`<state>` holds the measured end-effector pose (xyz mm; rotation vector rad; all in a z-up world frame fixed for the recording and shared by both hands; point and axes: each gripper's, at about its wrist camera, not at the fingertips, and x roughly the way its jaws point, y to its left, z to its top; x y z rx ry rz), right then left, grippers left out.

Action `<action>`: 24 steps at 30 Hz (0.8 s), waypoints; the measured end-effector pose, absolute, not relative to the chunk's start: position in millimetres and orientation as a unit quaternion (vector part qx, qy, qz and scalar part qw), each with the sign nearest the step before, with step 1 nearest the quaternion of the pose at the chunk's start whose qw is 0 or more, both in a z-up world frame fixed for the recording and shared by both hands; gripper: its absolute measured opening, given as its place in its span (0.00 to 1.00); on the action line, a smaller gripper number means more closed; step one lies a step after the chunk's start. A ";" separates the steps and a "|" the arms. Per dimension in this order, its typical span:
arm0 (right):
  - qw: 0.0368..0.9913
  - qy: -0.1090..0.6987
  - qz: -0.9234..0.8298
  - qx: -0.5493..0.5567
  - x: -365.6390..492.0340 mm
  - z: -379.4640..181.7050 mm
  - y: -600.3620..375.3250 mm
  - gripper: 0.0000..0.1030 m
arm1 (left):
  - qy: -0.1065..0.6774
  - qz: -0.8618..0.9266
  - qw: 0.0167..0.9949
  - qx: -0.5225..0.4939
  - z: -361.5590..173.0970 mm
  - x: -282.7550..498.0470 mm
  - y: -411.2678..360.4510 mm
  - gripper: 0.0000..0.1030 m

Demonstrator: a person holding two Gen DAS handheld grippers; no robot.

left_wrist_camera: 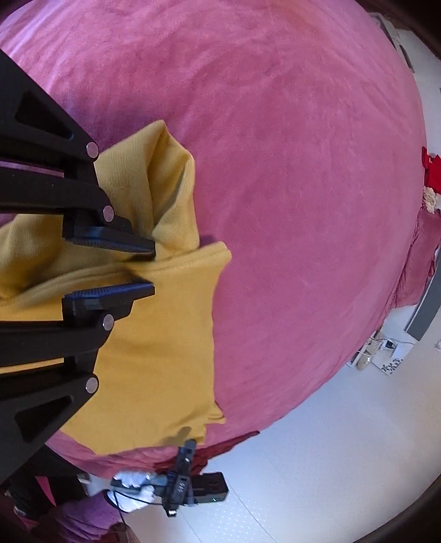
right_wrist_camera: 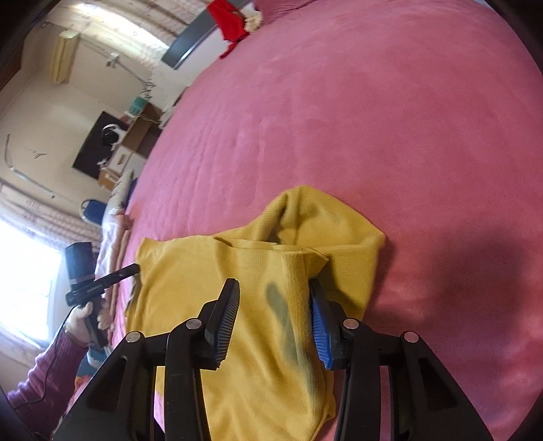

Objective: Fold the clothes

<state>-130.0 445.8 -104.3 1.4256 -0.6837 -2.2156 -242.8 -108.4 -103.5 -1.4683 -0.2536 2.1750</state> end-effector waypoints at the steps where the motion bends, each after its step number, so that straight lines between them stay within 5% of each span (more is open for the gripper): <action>1: 0.213 -0.249 -0.794 0.511 -131.3 -104.4 445.4 0.41 | -0.099 0.798 0.247 -0.541 -104.7 -243.6 -110.0 0.17; 5: 0.223 -0.270 -0.782 0.515 -141.4 -108.3 445.4 0.39 | -0.081 0.803 0.237 -0.541 -107.1 -246.7 -99.4 0.17; 14: 0.222 -0.239 -0.783 0.529 -151.5 -109.6 420.9 0.09 | -0.070 0.818 0.215 -0.530 -112.3 -252.6 -88.3 0.17; 24: 0.189 -0.254 -0.805 0.501 -135.5 -85.3 422.6 0.08 | -0.142 0.824 0.233 -0.496 -97.2 -238.3 -109.1 0.06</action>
